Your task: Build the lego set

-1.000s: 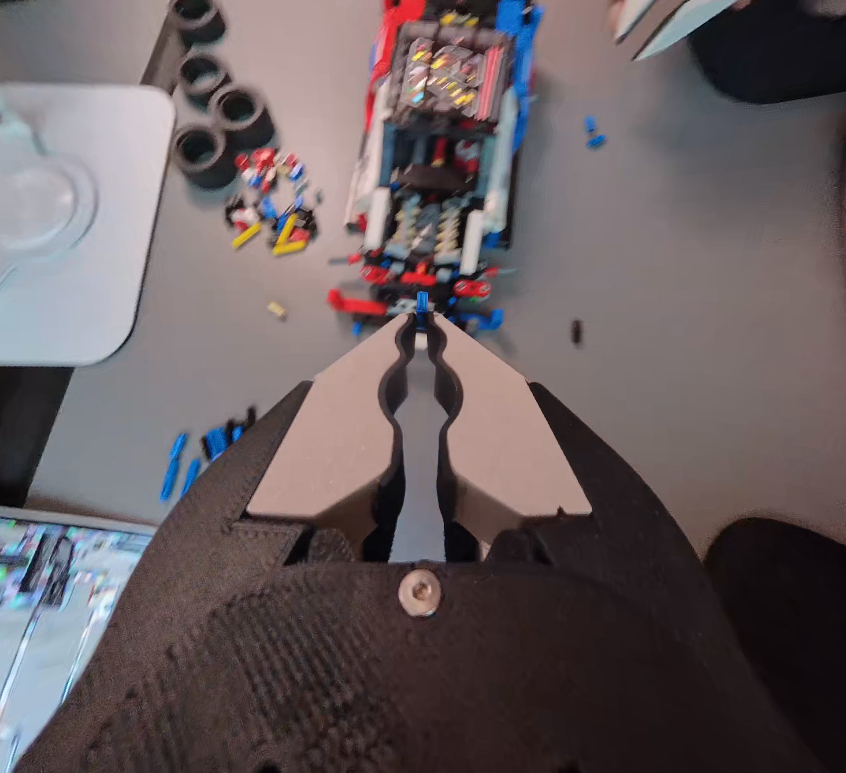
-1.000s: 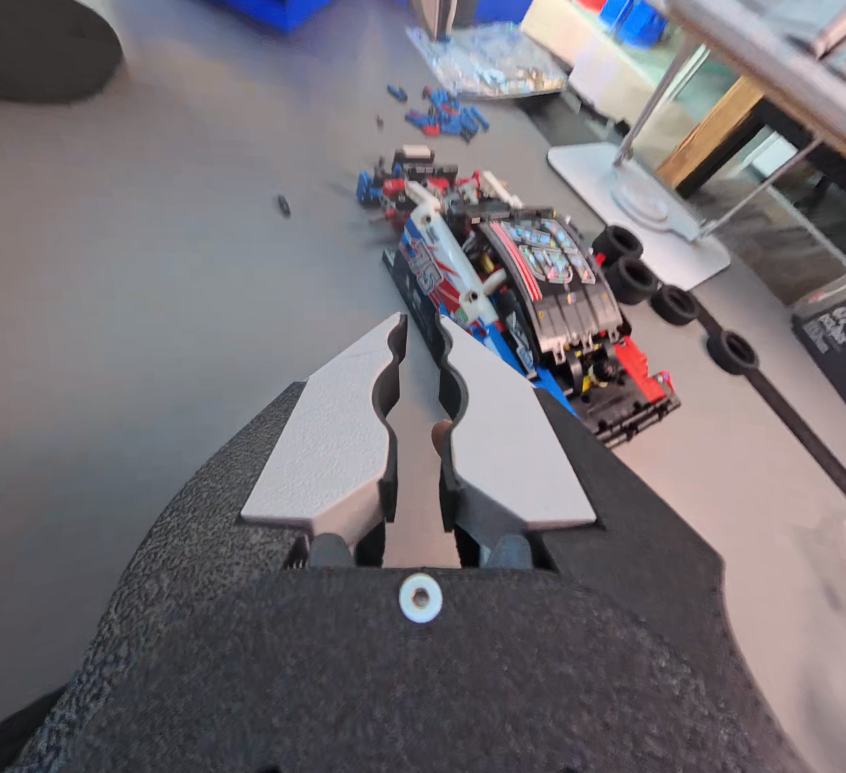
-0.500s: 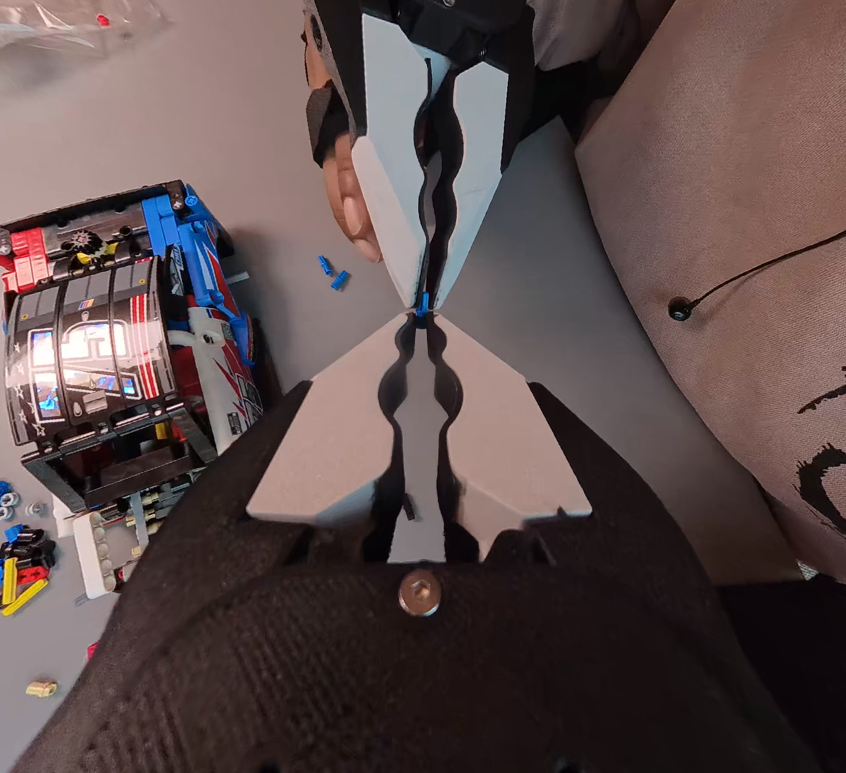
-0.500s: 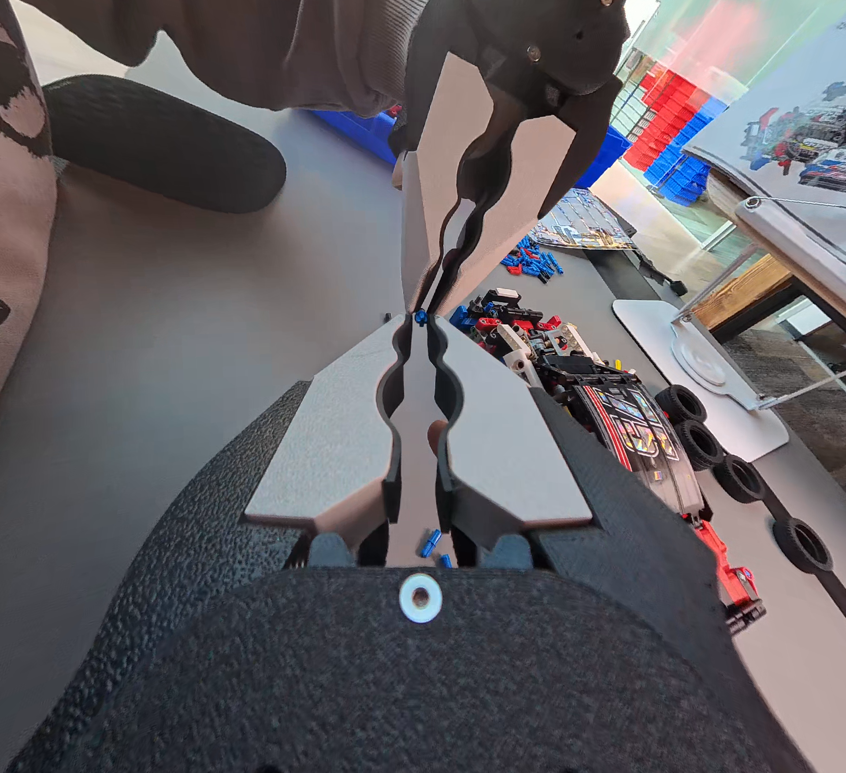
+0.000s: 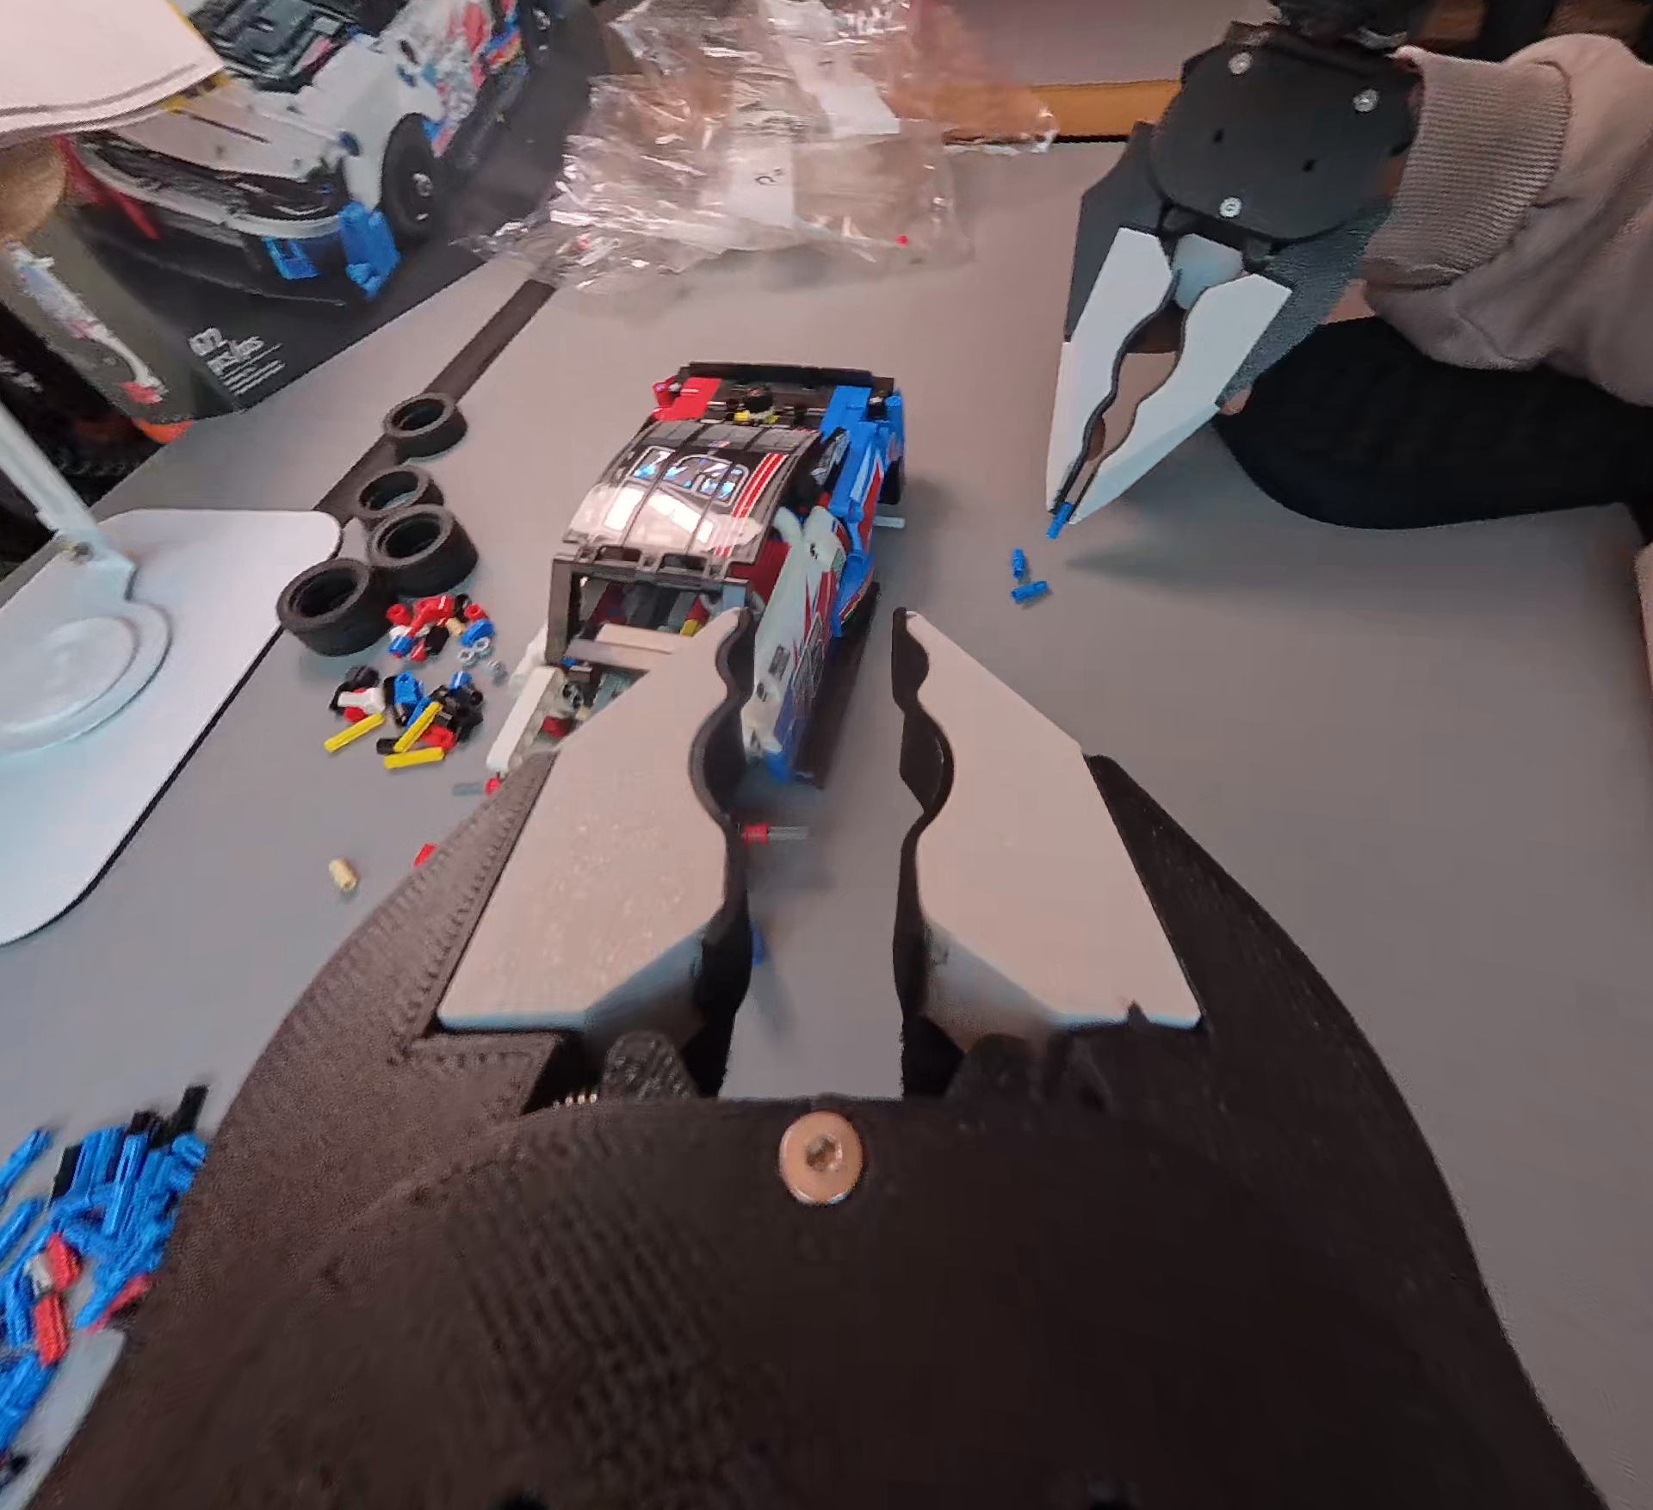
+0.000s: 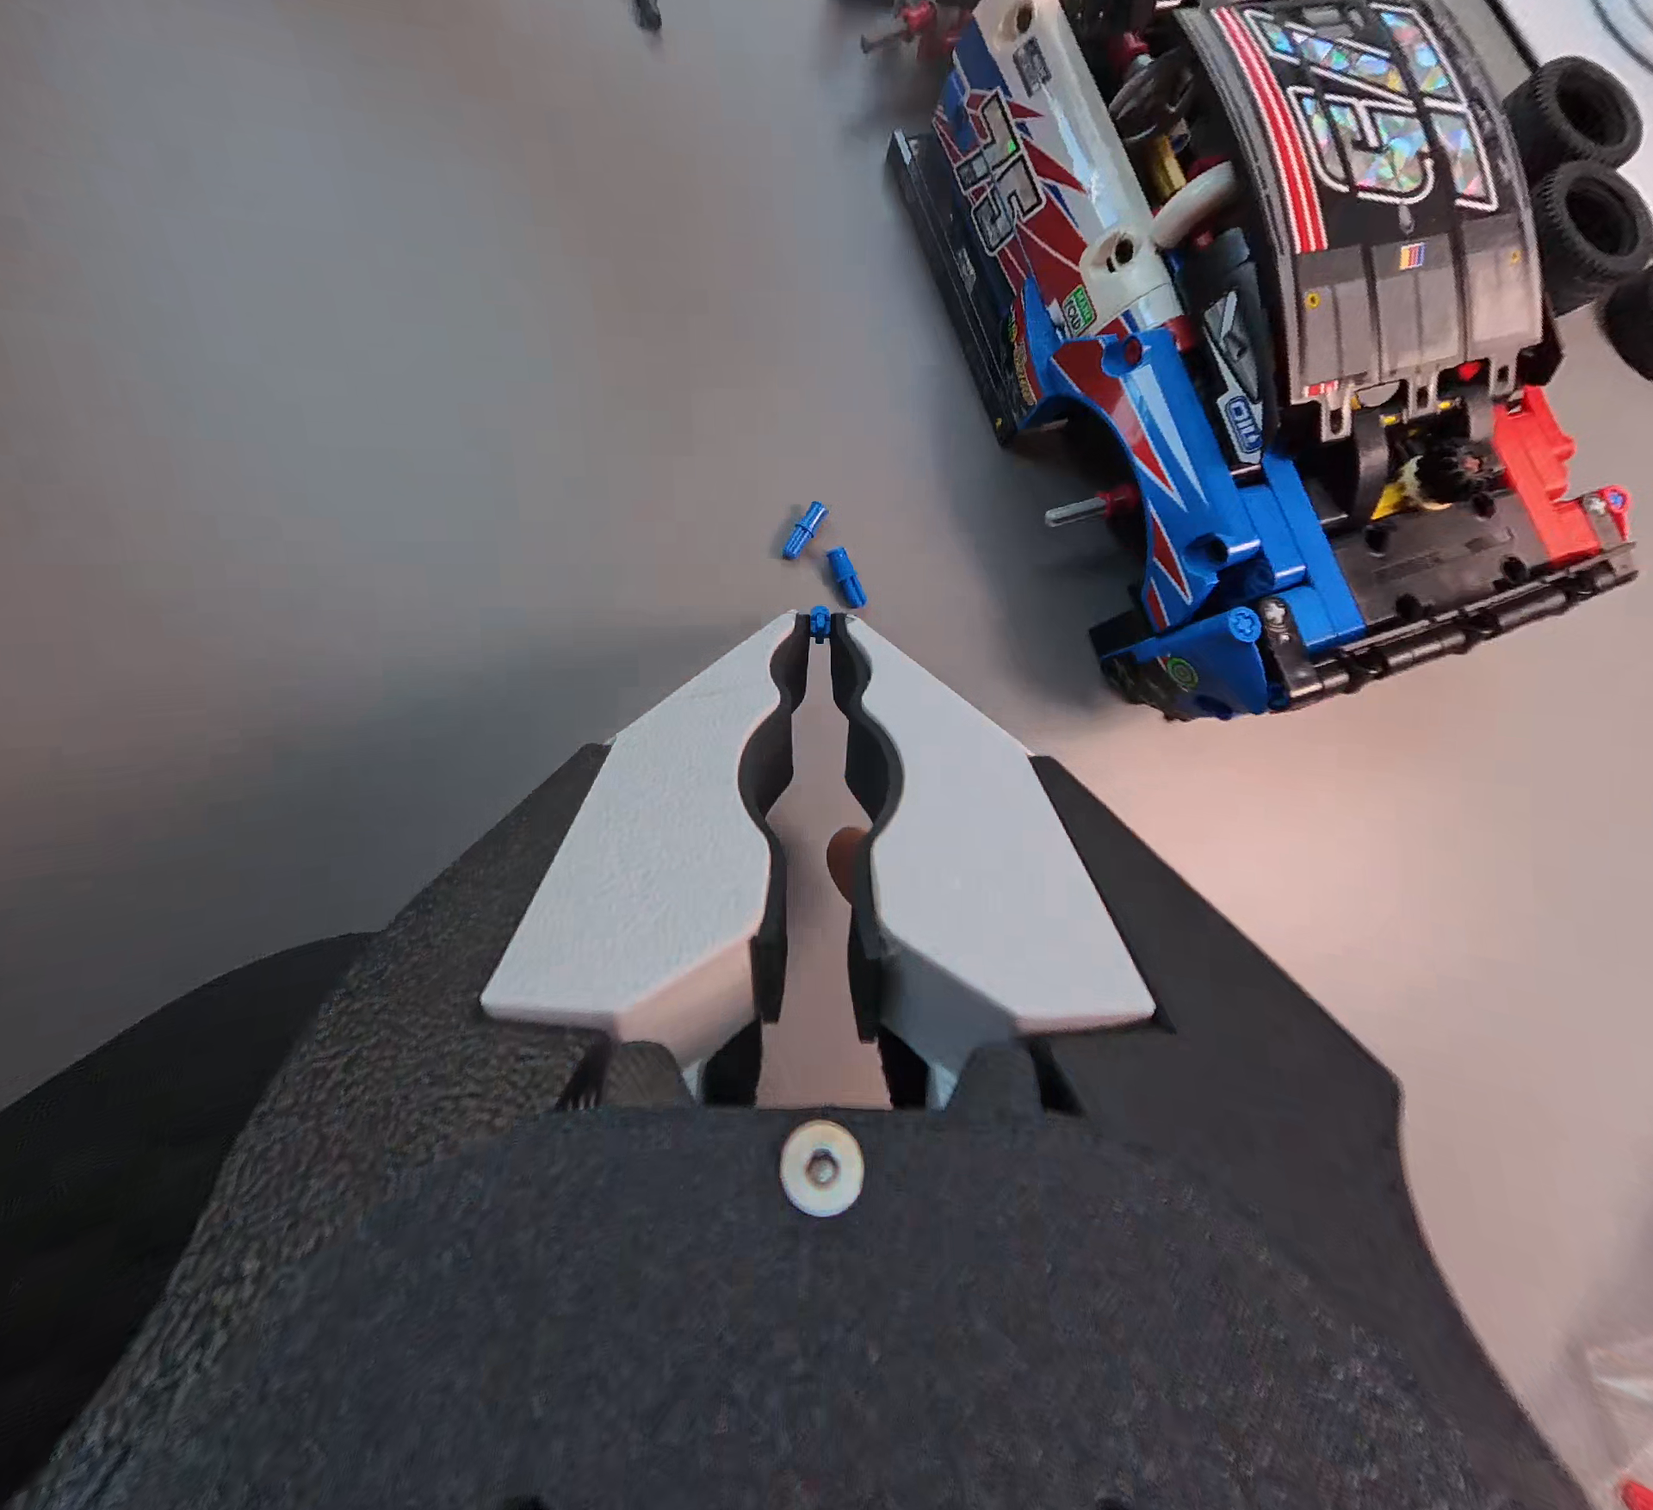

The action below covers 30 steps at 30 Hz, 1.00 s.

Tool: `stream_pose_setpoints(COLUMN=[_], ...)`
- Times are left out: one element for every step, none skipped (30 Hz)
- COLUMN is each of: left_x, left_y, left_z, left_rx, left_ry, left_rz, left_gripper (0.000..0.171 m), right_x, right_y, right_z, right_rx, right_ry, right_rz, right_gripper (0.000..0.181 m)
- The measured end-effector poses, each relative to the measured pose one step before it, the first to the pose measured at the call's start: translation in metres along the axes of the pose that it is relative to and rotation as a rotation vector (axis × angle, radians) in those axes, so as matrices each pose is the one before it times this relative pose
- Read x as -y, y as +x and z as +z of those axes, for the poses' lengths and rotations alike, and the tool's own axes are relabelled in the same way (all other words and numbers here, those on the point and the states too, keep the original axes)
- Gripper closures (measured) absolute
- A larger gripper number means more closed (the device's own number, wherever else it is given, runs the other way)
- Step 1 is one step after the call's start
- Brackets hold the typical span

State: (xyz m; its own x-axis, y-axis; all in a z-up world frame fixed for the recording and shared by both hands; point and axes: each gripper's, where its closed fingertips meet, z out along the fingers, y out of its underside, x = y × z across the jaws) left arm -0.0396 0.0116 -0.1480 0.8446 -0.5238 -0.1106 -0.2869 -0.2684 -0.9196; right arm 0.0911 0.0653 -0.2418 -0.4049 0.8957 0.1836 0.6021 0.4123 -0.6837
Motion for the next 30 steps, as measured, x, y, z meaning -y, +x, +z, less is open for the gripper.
stream_pose_setpoints(left_x=[-0.00459, -0.00429, -0.00392, -0.00283, -0.00195, -0.00151, -0.00107, -0.00029, 0.00038, 0.00121, 0.00158, 0.00171, 0.00203, 0.00200, 0.00123, -0.00017, -0.00105, -0.00168, -0.00244, -0.00248, -0.00173, -0.00094, -0.00024, -0.00029, -0.00026, 0.00023, 0.00008, 0.00024, 0.00072, 0.00105], left_y=[-0.00393, -0.00353, -0.00385, -0.00378, -0.00431, -0.00431, -0.00486, -0.00533, -0.00467, -0.00509, -0.00501, -0.00522, -0.00486, -0.00438, -0.00453, -0.00465, -0.00350, -0.00242, -0.00272, -0.00304, -0.00157, -0.00091, -0.00004, 0.00022, -0.00121, -0.00157, -0.00147, -0.00148, -0.00191, -0.00160], left_z=[-0.00459, -0.00481, -0.00491, -0.00490, -0.00472, -0.00438, -0.00395, -0.00363, -0.00313, -0.00290, -0.00257, -0.00262, -0.00272, -0.00275, -0.00238, -0.00190, -0.00136, -0.00084, -0.00057, -0.00028, -0.00016, -0.00007, 0.00011, 0.00014, 0.00013, -0.00016, -0.00031, -0.00031, -0.00040, -0.00054], left_rx=[0.0347, 0.0302, 0.0303, 0.0283, 0.0286, 0.0257, 0.0250, 0.0241, 0.0159, 0.0167, 0.0150, 0.0170, 0.0171, 0.0142, 0.0158, 0.0171, 0.0101, 0.0045, 0.0098, 0.0145, 0.0068, 0.0051, 0.0001, -0.0019, 0.0079, 0.0118, 0.0101, 0.0099, 0.0122, 0.0091], left_ry=[0.01737, 0.01476, 0.01238, 0.01493, 0.01728, 0.01627, 0.01554, 0.01879, 0.01959, 0.02207, 0.02058, 0.01820, 0.01700, 0.01553, 0.01106, 0.00426, 0.00089, -0.00194, -0.00550, -0.00585, -0.00233, -0.00019, 0.00191, -0.00004, 0.00092, 0.00267, 0.00085, -0.00096, 0.00128, 0.00238], left_rz=[-0.0223, -0.0248, -0.0234, -0.0196, -0.0180, -0.0158, -0.0158, -0.0181, -0.0201, -0.0224, -0.0190, -0.0125, -0.0054, -0.0047, -0.0068, -0.0062, -0.0037, -0.0024, 0.0002, 0.0064, 0.0111, 0.0055, 0.0018, 0.0018, 0.0043, 0.0066, 0.0069, 0.0043, 0.0018, 0.0021], left_gripper=[0.142, 0.141, 0.141, 0.140, 0.139, 0.138, 0.136, 0.136, 0.136, 0.136, 0.136, 0.137, 0.139, 0.143, 0.147, 0.149, 0.149, 0.150, 0.150, 0.152, 0.153, 0.155, 0.157, 0.158, 0.158, 0.159, 0.159, 0.158, 0.156, 0.155], right_x=[-0.00188, -0.00216, -0.00195, -0.00094, 0.00055, 0.00028, -0.00046, -0.00141, -0.00150, -0.00011, 0.00070, 0.00019, 0.00038, 0.00045, 0.00029, 0.00018, 0.00018, 0.00017, 0.00043, 0.00045, 0.00018, 0.00022, 0.00030, 0.00069, 0.00152, 0.00364, 0.00602, 0.00770, 0.00834, 0.00959], right_y=[0.00108, 0.00105, 0.00056, 0.00059, 0.00135, 0.00086, 0.00089, 0.00076, -0.00014, 0.00040, -0.00028, 0.00020, 0.00026, -0.00002, -0.00013, -0.00009, 0.00011, 0.00006, -0.00012, -0.00019, -0.00031, -0.00027, -0.00022, -0.00026, -0.00060, -0.00078, -0.00032, 0.00090, 0.00189, 0.00331], right_z=[0.00259, 0.00257, 0.00245, 0.00229, 0.00168, 0.00119, 0.00103, 0.00124, 0.00152, 0.00090, 0.00019, 0.00044, 0.00047, 0.00033, 0.00028, 0.00017, 0.00017, 0.00015, 0.00026, 0.00012, 0.00005, -0.00012, -0.00022, -0.00048, -0.00087, -0.00168, -0.00263, -0.00328, -0.00341, -0.00328], right_rx=[-0.0069, -0.0046, -0.0003, -0.0024, -0.0091, -0.0060, -0.0066, -0.0068, -0.0021, -0.0063, -0.0007, -0.0035, -0.0046, -0.0019, -0.0005, 0.0004, 0.0002, -0.0002, 0.0002, 0.0010, 0.0015, 0.0021, 0.0028, 0.0026, 0.0069, 0.0091, 0.0090, 0.0035, -0.0013, -0.0109], right_ry=[-0.0144, -0.0180, -0.0170, -0.0099, -0.0007, -0.0035, -0.0090, -0.0124, -0.0126, -0.0032, -0.0004, -0.0030, -0.0018, -0.0024, -0.0029, -0.0031, -0.0020, 0.0003, 0.0018, 0.0028, 0.0026, 0.0026, 0.0054, 0.0099, 0.0173, 0.0318, 0.0467, 0.0539, 0.0556, 0.0621], right_rz=[-0.0041, -0.0035, -0.0010, -0.0022, -0.0028, -0.0018, -0.0037, -0.0044, -0.0027, -0.0022, 0.0001, -0.0003, -0.0020, -0.0010, 0.0005, 0.0021, 0.0018, 0.0006, 0.0011, 0.0011, 0.0015, 0.0032, 0.0048, 0.0067, 0.0081, 0.0118, 0.0170, 0.0194, 0.0183, 0.0176], right_gripper=[0.179, 0.179, 0.179, 0.179, 0.179, 0.179, 0.179, 0.179, 0.179, 0.179, 0.179, 0.179, 0.179, 0.179, 0.179, 0.179, 0.179, 0.179, 0.179, 0.179, 0.178, 0.178, 0.176, 0.174, 0.173, 0.172, 0.170, 0.169, 0.168, 0.164])
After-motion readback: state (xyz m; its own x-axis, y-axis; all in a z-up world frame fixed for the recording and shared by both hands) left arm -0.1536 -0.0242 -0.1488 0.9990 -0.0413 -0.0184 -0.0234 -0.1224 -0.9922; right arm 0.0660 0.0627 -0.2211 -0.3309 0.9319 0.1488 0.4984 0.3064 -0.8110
